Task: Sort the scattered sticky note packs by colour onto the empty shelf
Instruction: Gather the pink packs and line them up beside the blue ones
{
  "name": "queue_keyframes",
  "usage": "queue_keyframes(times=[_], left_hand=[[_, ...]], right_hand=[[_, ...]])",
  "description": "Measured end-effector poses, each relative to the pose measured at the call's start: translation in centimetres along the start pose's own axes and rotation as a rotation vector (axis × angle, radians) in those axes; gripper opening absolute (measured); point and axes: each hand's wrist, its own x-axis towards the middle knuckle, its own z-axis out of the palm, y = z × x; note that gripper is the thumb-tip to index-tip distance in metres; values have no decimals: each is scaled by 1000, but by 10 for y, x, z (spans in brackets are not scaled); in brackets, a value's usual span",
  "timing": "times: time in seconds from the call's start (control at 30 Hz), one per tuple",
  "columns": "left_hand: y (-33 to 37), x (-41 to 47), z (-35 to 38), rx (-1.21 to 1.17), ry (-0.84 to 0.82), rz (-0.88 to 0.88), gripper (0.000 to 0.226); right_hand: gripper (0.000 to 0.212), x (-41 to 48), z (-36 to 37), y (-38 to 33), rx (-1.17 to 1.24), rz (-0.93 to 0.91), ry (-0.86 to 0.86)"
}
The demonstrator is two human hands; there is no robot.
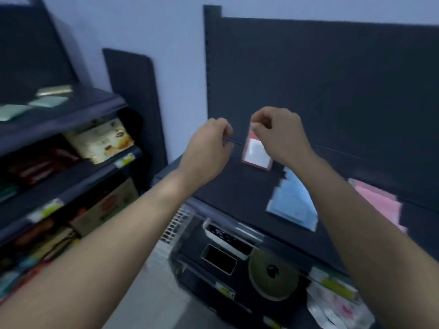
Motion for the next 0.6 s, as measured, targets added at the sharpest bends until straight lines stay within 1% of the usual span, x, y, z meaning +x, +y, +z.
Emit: queue_keyframes(times=[0.17,0.3,0.47,0.6], left_hand=[[-94,-44,-146,200,192,-119,18],[-162,-91,-241,325,270,-247,18],[-226,-151,-333,420,348,-394,18],[-260,-189,-386,466,406,-506,17]], right_hand=[[18,15,78,-150,114,-280,-139],[19,11,138,-263,173,-467,-189],[21,-8,205,-379,239,-617,-255],[20,-16,248,-439,260,-651,-307]])
